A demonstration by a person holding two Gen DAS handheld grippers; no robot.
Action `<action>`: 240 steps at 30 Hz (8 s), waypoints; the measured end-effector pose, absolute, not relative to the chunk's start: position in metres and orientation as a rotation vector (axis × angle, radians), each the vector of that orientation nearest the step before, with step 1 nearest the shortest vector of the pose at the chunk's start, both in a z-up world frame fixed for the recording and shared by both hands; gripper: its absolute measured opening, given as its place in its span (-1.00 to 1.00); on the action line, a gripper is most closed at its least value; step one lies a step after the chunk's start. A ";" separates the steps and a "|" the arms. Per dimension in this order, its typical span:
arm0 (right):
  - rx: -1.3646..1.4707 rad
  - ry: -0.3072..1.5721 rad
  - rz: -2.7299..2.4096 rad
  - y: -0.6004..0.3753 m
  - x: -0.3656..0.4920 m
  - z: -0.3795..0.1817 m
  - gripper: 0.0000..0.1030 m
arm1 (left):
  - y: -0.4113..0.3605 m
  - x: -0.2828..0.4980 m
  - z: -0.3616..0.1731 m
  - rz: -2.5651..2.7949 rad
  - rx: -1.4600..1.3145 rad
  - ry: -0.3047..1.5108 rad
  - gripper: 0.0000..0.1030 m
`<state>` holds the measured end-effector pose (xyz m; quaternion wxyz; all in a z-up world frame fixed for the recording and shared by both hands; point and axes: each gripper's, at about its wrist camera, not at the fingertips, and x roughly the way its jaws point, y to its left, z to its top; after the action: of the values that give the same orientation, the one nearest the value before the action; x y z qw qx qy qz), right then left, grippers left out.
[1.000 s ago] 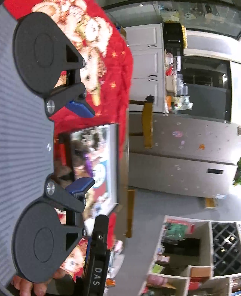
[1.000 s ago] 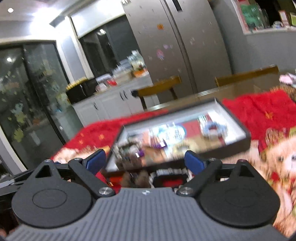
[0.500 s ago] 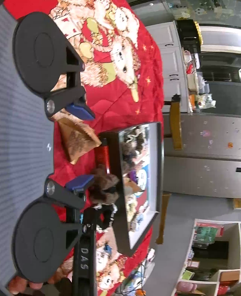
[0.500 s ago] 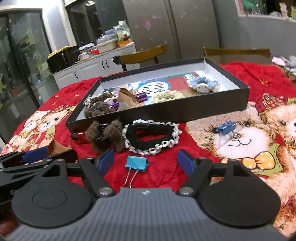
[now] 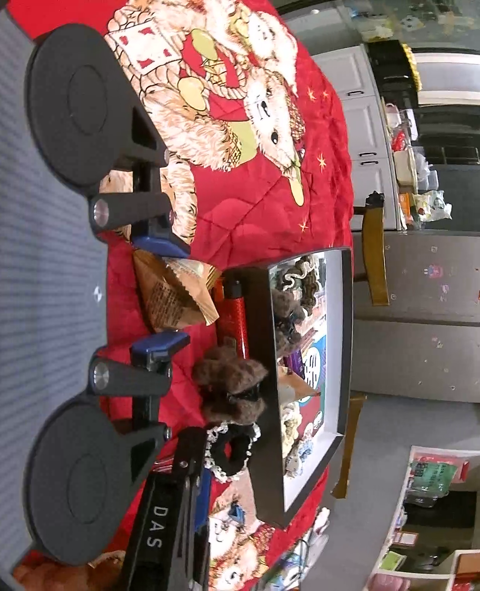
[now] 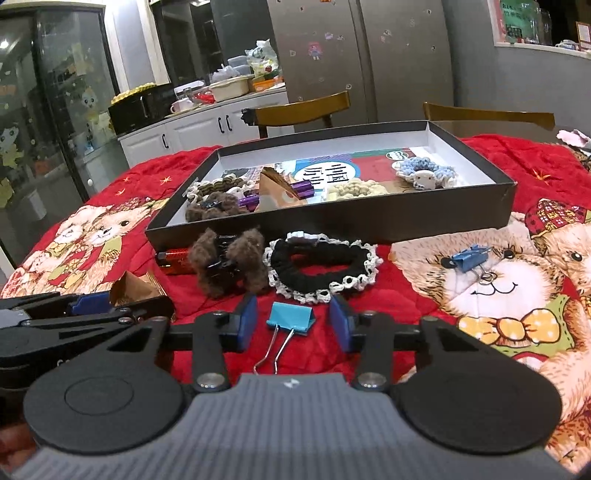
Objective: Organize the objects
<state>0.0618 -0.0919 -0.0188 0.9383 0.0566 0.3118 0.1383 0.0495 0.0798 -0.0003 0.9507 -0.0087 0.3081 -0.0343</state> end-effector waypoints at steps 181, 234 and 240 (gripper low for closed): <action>0.291 0.773 0.264 -0.193 0.278 0.013 0.18 | -0.026 0.269 0.029 -0.177 -0.184 0.750 -0.18; 0.236 0.591 0.279 -0.219 0.105 -0.002 0.67 | -0.035 0.114 -0.006 -0.205 -0.059 0.639 0.46; 0.195 0.657 0.286 -0.209 0.109 -0.013 0.52 | -0.042 0.115 -0.009 -0.192 -0.017 0.638 0.37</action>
<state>0.1094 -0.2085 -0.0134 0.9318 0.0955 0.3211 0.1398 0.1146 -0.0417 -0.0090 0.9449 -0.0082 0.3132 -0.0944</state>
